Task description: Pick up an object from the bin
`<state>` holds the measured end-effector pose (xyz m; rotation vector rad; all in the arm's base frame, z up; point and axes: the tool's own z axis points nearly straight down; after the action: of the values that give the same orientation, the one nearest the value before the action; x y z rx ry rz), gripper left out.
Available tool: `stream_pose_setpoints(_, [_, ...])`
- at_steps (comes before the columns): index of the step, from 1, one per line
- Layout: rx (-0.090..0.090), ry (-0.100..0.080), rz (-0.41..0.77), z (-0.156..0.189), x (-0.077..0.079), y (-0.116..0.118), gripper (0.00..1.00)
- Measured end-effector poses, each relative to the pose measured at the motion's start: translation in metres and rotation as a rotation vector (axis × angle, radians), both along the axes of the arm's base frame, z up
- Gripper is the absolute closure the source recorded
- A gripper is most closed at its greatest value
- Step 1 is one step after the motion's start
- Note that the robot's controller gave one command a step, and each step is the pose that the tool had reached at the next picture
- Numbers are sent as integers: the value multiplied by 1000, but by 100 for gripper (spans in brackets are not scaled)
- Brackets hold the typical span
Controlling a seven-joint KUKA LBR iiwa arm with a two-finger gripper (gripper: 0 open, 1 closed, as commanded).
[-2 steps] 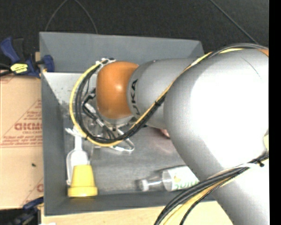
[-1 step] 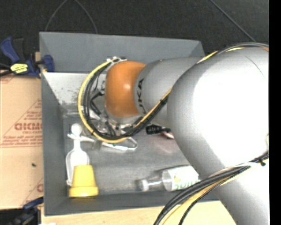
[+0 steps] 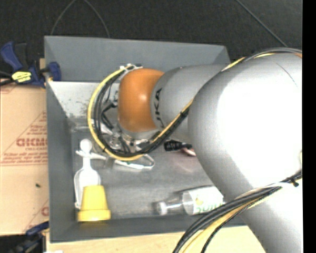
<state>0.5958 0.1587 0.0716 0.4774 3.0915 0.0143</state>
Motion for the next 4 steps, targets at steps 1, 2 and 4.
stream_pose_setpoints(1, [-1, 4, 1, 16, -2, -1, 100])
stream_pose_setpoints(2, [-2, 8, 3, 47, -2, -1, 100])
stream_pose_setpoints(4, [1, -1, 6, 98, 0, -1, 100])
